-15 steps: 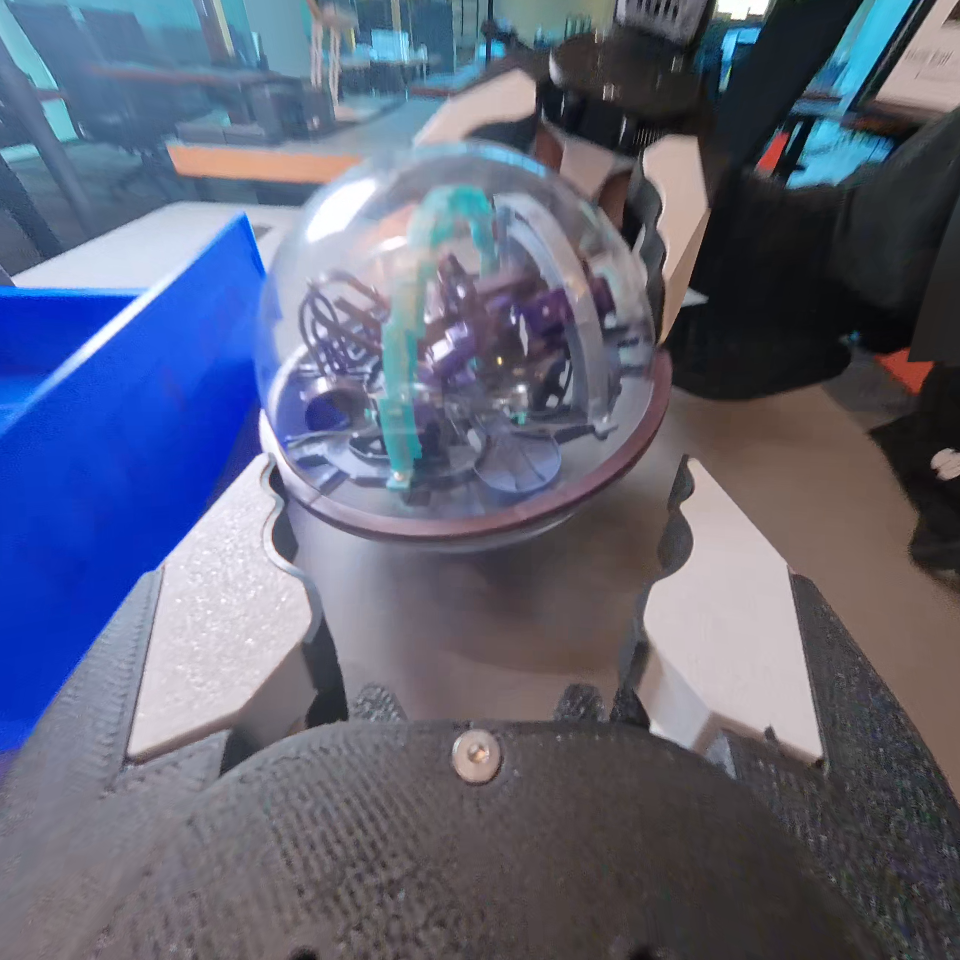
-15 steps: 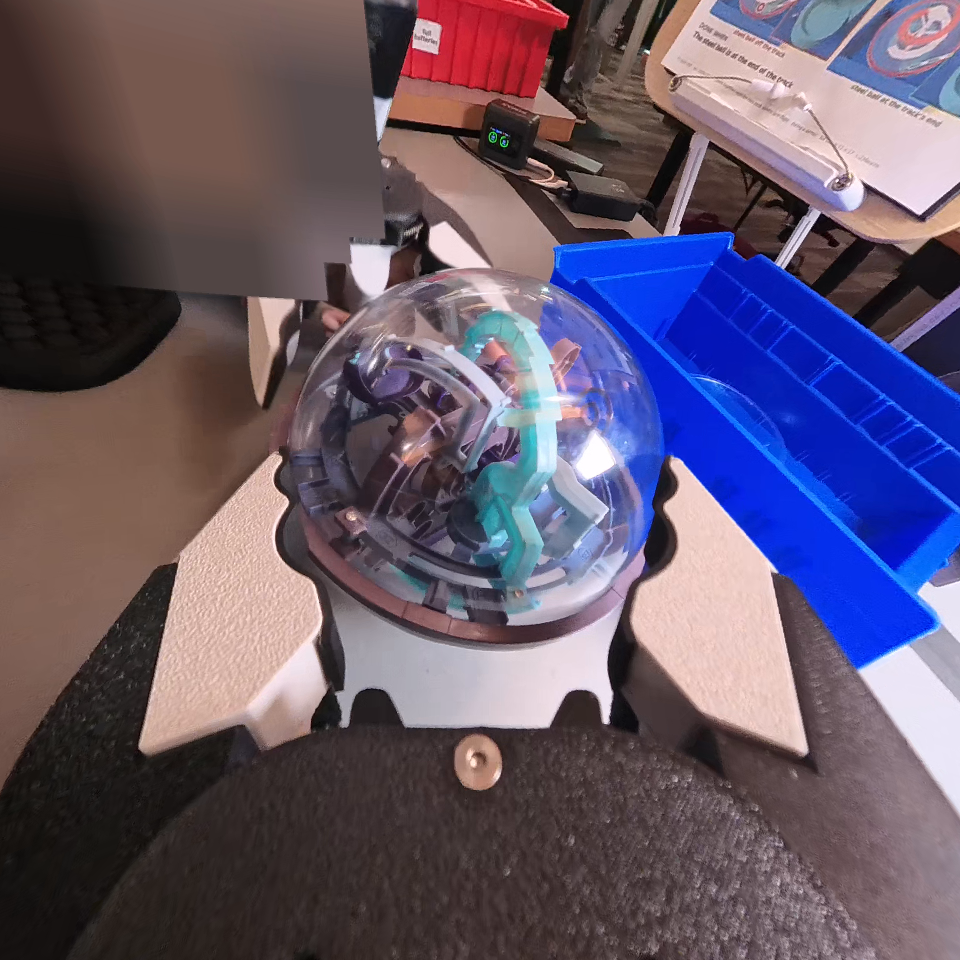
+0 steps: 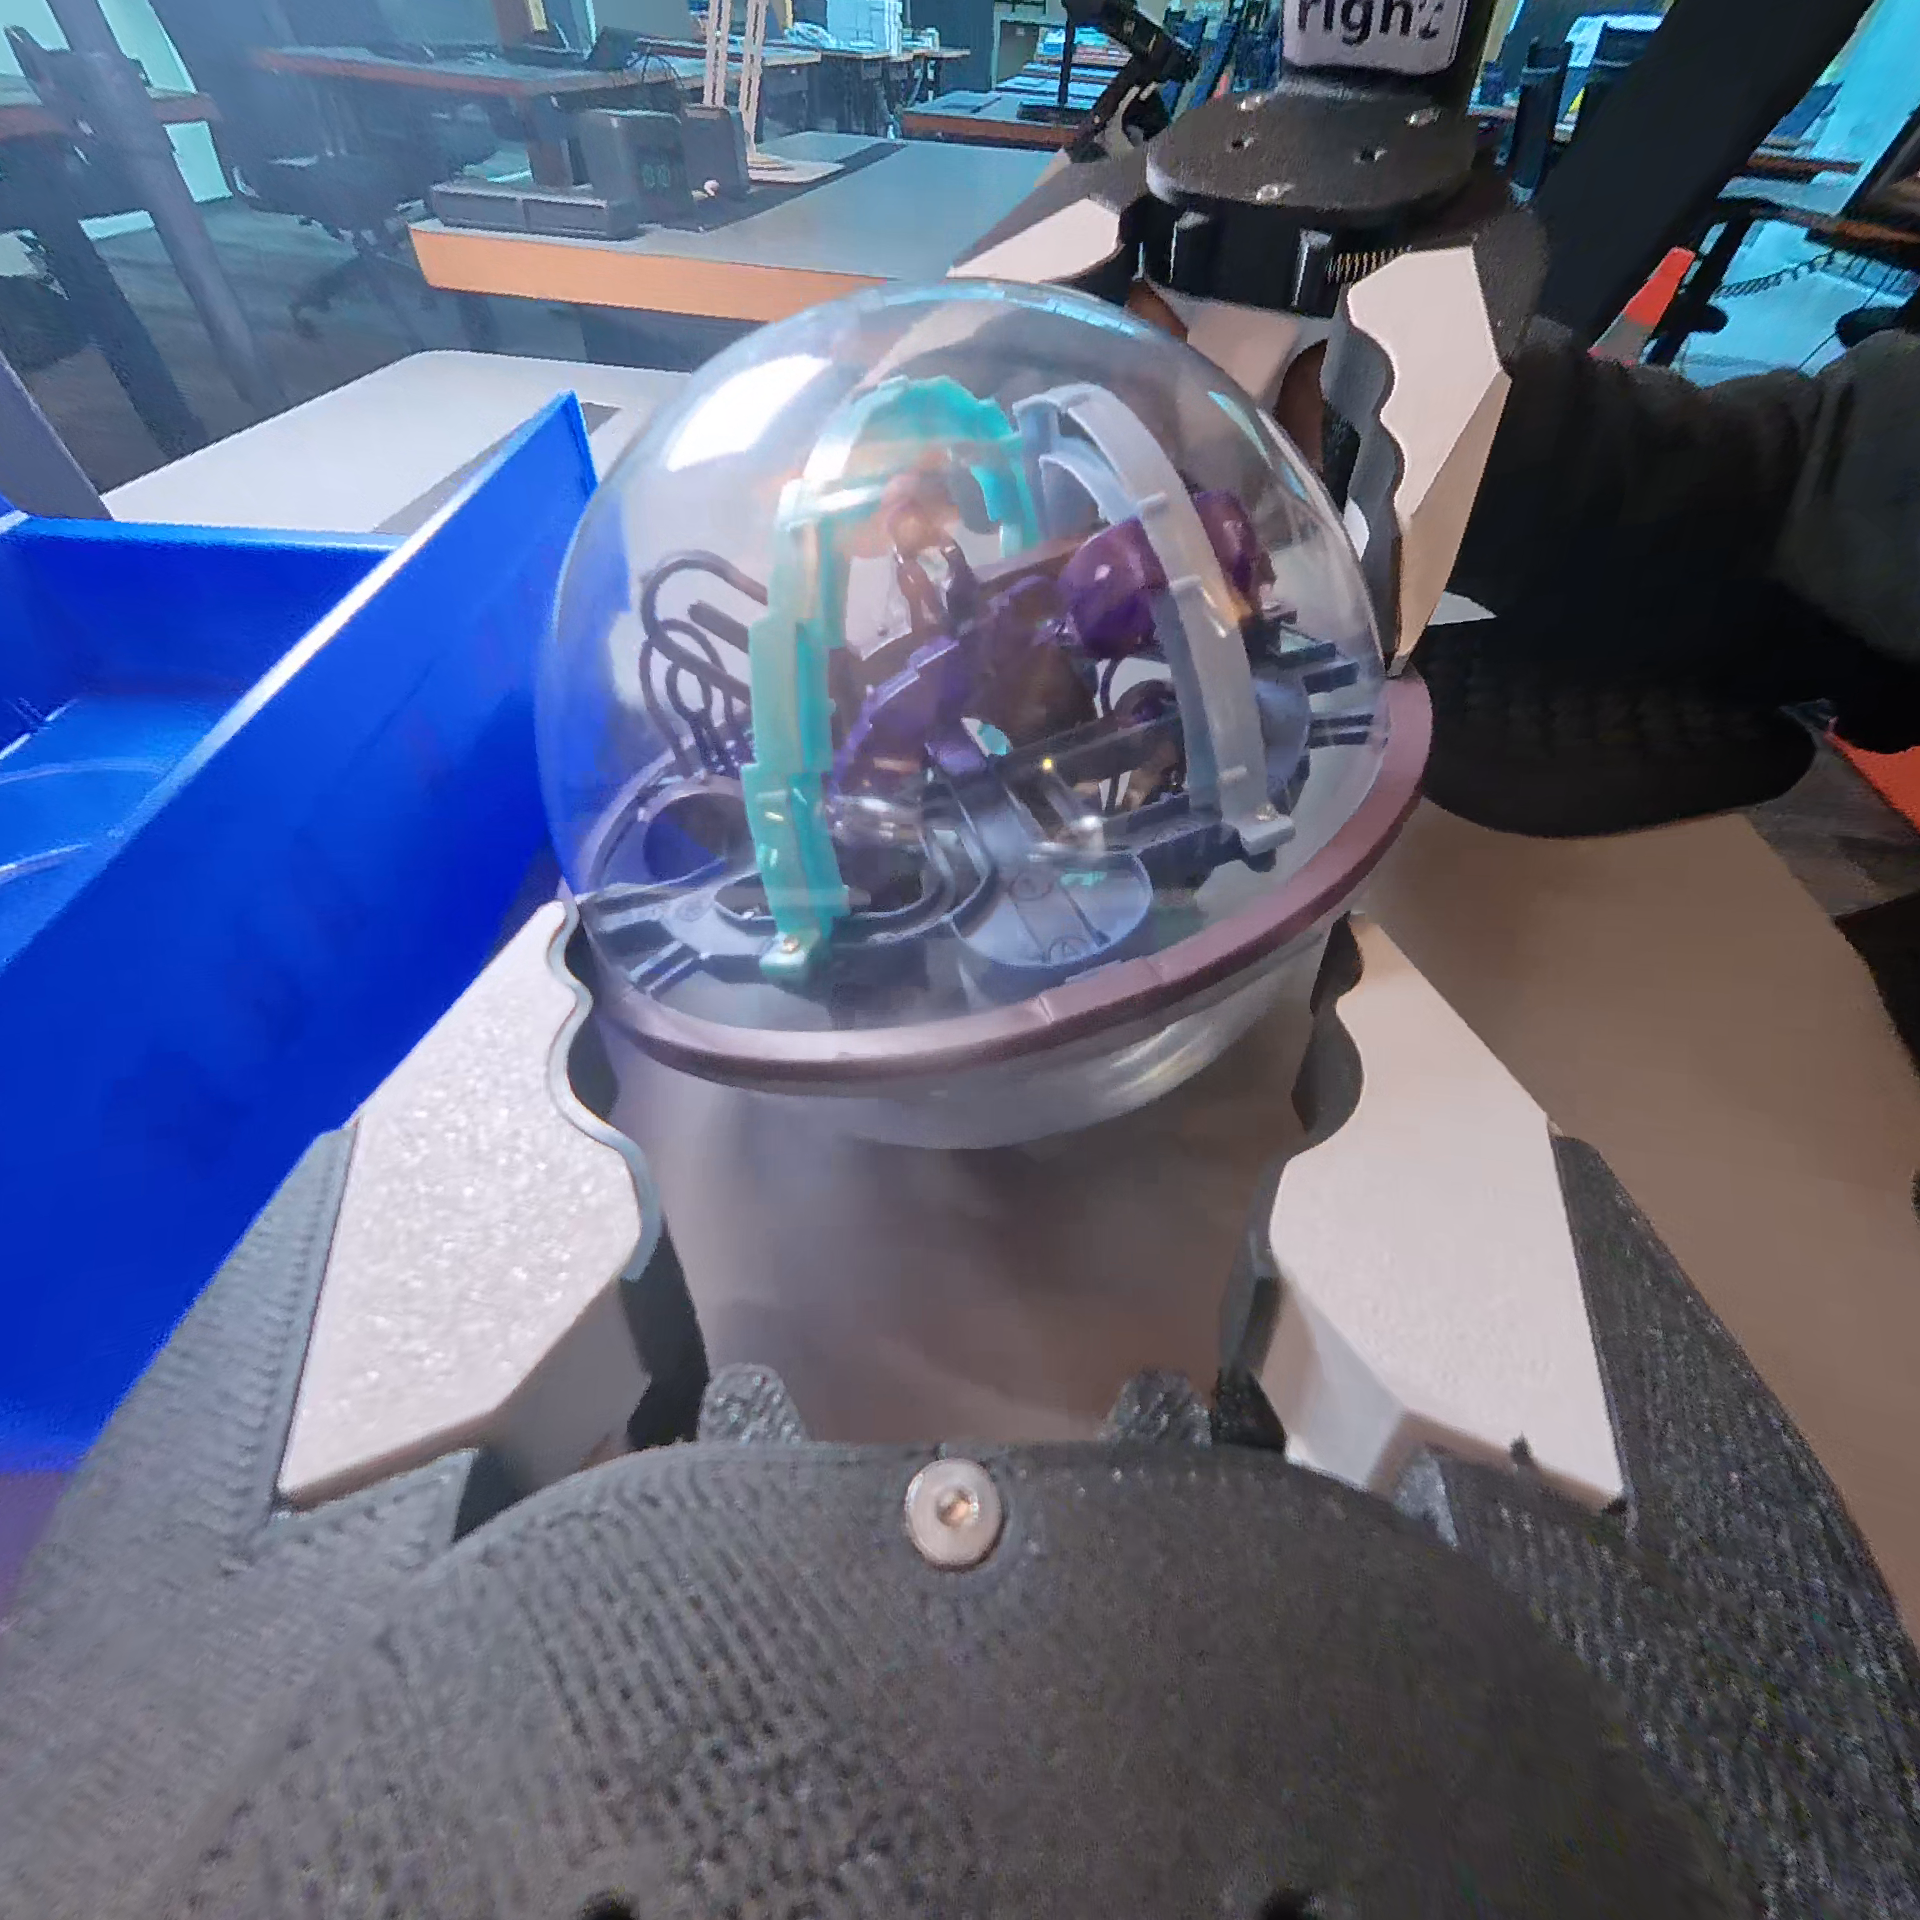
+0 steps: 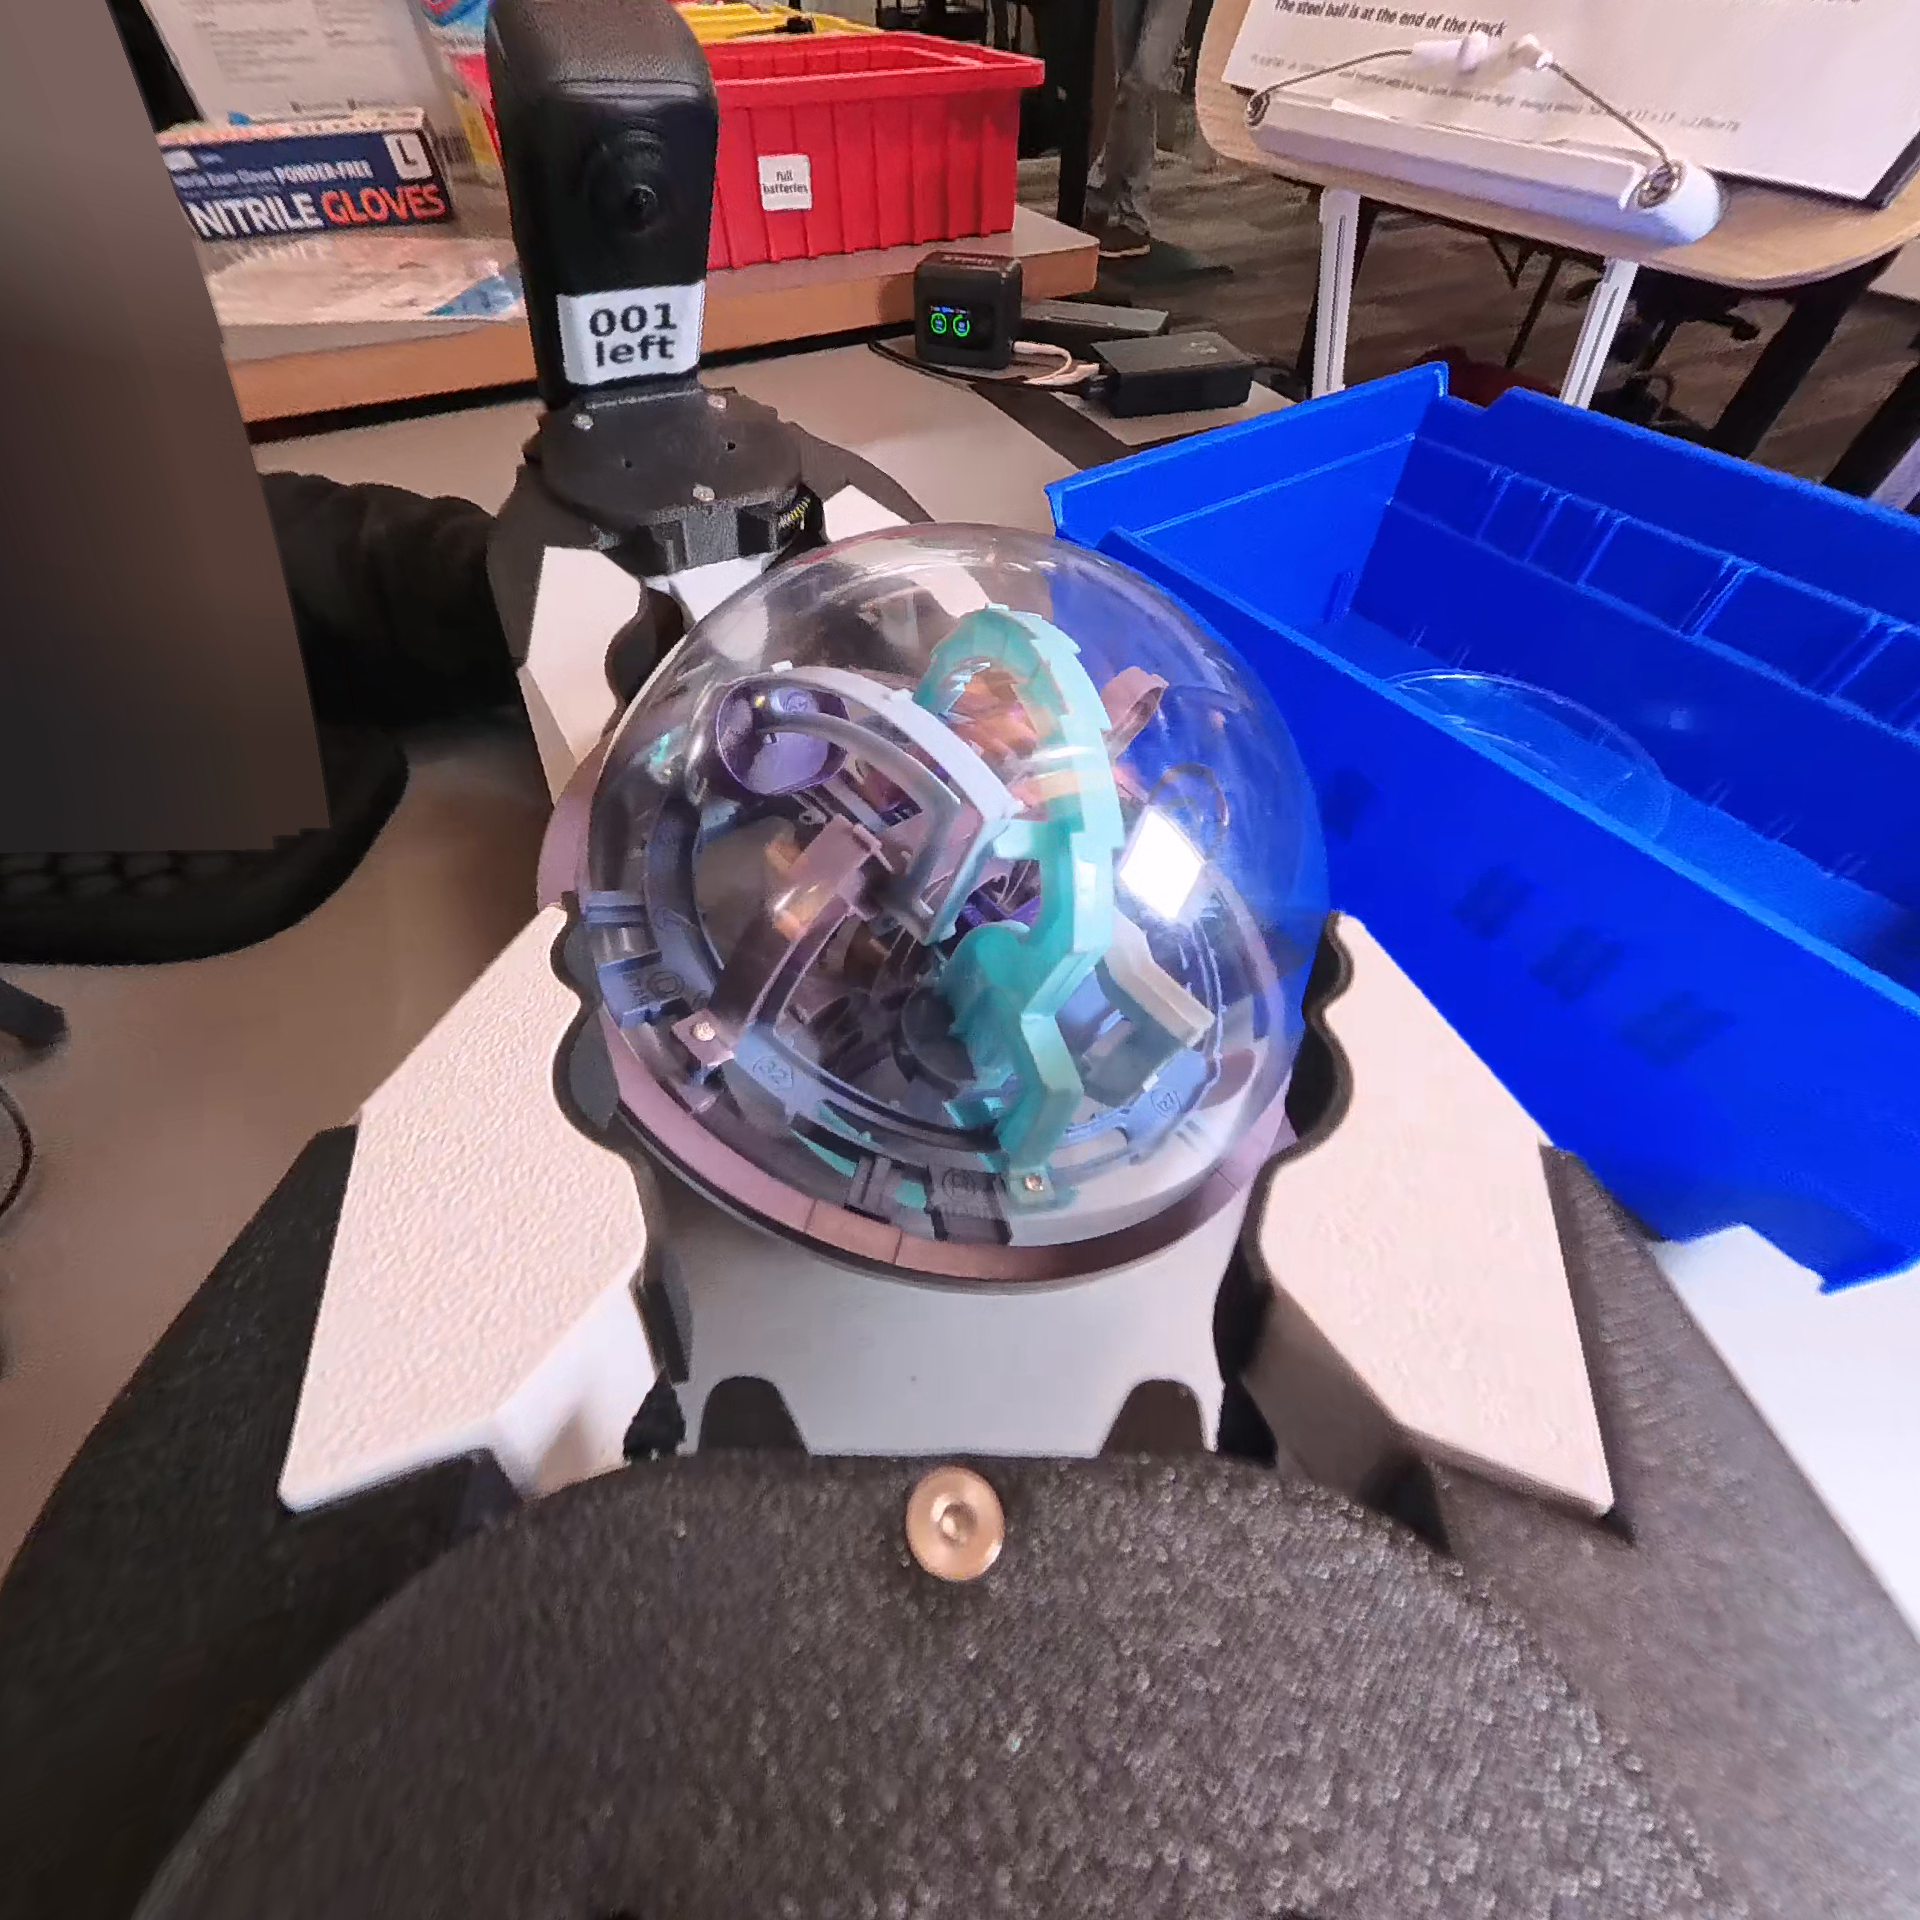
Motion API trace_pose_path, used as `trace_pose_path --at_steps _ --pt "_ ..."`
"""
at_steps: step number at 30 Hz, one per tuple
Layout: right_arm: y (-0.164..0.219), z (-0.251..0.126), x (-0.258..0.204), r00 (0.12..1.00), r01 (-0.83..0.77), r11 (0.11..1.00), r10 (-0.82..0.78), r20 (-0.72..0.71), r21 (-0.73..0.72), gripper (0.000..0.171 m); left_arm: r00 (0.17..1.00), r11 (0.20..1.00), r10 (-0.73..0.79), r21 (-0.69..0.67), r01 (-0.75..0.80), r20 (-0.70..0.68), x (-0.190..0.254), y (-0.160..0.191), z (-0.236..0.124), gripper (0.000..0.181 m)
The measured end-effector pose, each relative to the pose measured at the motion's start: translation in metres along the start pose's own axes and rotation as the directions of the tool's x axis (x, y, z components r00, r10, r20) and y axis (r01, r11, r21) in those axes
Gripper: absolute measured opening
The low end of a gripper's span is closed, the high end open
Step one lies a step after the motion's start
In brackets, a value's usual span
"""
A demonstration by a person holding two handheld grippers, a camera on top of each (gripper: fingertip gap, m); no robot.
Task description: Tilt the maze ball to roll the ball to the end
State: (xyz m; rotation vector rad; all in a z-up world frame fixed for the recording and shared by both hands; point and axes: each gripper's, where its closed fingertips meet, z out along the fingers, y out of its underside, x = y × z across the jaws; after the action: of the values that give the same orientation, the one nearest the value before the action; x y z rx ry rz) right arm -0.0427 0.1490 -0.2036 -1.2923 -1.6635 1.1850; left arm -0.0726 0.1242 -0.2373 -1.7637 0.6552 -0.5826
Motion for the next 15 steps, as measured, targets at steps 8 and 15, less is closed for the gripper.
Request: trace_pose_path --at_steps 8,15 --pt "0.005 0.001 -0.002 0.985 -0.167 0.985 0.165 0.052 0.032 0.132 0.996 0.997 -0.078 0.020 0.079 -0.047 0.002 -0.012 -0.010 0.132" --pt "0.014 0.005 -0.005 0.880 -0.453 0.890 0.438 0.183 0.050 0.132 0.985 0.985 -0.156 0.065 0.161 -0.075 0.000 -0.032 -0.015 0.129"
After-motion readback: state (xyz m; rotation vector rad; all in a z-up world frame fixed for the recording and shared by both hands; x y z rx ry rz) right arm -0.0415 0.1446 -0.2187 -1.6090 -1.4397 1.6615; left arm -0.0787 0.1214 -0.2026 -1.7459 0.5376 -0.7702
